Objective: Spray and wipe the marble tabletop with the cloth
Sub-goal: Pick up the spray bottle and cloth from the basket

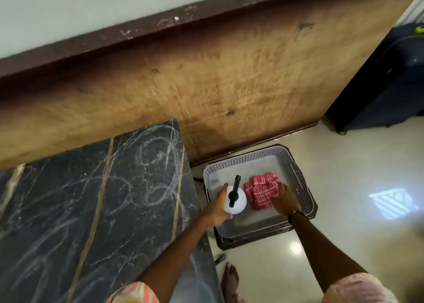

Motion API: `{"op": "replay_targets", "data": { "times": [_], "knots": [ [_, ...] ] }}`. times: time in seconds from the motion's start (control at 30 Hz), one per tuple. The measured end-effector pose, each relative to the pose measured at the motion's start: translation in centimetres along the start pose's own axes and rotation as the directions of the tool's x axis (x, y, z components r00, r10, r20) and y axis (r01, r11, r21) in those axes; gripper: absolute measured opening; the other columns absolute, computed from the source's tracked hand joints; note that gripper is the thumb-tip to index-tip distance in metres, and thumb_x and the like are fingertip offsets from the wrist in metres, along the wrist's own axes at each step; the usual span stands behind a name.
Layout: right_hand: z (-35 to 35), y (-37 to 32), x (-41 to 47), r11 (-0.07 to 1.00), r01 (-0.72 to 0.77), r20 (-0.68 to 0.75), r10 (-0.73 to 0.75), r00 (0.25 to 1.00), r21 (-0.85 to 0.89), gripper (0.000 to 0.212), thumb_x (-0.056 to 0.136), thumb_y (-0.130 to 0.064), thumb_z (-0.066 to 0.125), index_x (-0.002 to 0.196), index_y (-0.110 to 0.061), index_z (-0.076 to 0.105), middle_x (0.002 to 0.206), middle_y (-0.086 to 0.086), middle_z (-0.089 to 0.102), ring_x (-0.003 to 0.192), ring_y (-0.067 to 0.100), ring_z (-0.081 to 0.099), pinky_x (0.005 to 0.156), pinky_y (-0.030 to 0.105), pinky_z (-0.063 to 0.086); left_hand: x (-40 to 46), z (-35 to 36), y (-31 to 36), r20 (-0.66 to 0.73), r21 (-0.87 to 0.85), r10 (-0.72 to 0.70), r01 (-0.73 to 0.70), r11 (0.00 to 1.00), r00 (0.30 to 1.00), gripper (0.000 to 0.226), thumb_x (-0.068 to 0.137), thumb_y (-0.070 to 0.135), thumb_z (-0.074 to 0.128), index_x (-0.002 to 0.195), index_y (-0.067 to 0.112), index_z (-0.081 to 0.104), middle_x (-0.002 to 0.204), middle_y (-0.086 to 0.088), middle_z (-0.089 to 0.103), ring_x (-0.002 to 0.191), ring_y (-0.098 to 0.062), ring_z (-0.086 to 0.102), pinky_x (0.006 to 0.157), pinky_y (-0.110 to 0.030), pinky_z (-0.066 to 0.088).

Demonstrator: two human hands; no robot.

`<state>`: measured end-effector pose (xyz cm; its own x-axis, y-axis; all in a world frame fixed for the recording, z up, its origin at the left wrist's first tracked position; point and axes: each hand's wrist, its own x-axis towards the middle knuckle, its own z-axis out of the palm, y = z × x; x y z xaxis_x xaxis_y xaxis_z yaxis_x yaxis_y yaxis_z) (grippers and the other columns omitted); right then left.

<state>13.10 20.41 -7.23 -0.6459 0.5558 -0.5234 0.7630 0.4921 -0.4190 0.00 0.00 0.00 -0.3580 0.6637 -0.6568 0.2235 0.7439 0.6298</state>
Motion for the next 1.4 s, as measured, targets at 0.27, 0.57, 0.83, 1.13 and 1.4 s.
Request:
{"op": "replay_targets", "data": {
  "times": [0.27,0.57,0.83,1.13,1.4],
  "knots": [
    [2.2,0.7,2.6,0.981,-0.152,-0.093,0.163,0.982,0.121,0.065,0.088,-0.022,0.063,0.139,0.001,0.03,0.135,0.028,0.045,0.124,0.045,0.046,0.106,0.056,0.038,4.2,3.6,-1.2,-0.354,-0.167,0.001,-0.064,0.984,0.935,0.084,0.085,0.023,0.067,0.149,0.025,0.014,0.148,-0.008,0.042,0.133,-0.023,0.043,0.107,-0.039,0.039],
    [4.6,4.1,5.8,0.947,-0.234,-0.067,0.254,0.965,0.222,0.043,0.078,-0.036,0.073,0.103,-0.002,0.062,0.099,0.02,0.068,0.086,0.033,0.066,0.078,0.047,0.057,6.7,3.3,-0.4,-0.35,-0.329,0.133,-0.255,0.909,0.927,0.066,0.078,0.03,0.073,0.134,0.032,0.039,0.132,-0.005,0.058,0.12,-0.018,0.054,0.097,-0.025,0.043],
    [1.4,-1.2,-1.2,0.906,-0.048,-0.134,0.115,0.984,0.42,0.026,0.085,-0.016,0.071,0.102,0.001,0.062,0.093,0.014,0.064,0.079,0.026,0.06,0.069,0.025,0.046,2.1,1.4,3.1,-0.433,-0.364,0.248,-0.42,0.831,0.866,0.051,0.083,0.02,0.07,0.129,0.012,0.048,0.117,0.007,0.059,0.102,0.006,0.055,0.093,-0.005,0.04],
    [1.5,-9.1,-13.0,0.68,0.075,-0.204,0.112,0.972,0.729,0.038,0.088,-0.021,0.067,0.123,-0.015,0.053,0.112,0.009,0.067,0.1,0.028,0.066,0.084,0.05,0.056,-10.3,-3.4,3.8,-0.647,-0.354,0.322,-0.647,0.675,0.691,0.028,0.087,0.04,0.06,0.107,0.021,0.06,0.1,0.006,0.063,0.071,-0.006,0.057,0.078,-0.034,0.051],
    [4.5,-20.7,-22.4,0.548,0.127,-0.113,-0.06,0.992,0.827,0.053,0.086,-0.023,0.064,0.134,-0.026,0.041,0.122,0.002,0.059,0.109,0.024,0.059,0.093,0.044,0.05,-24.3,-7.4,-7.3,-0.746,-0.395,0.174,-0.638,0.662,0.642,0.03,0.083,0.035,0.067,0.088,0.006,0.063,0.066,0.008,0.06,0.054,0.006,0.053,0.061,-0.01,0.041]
  ]
}}
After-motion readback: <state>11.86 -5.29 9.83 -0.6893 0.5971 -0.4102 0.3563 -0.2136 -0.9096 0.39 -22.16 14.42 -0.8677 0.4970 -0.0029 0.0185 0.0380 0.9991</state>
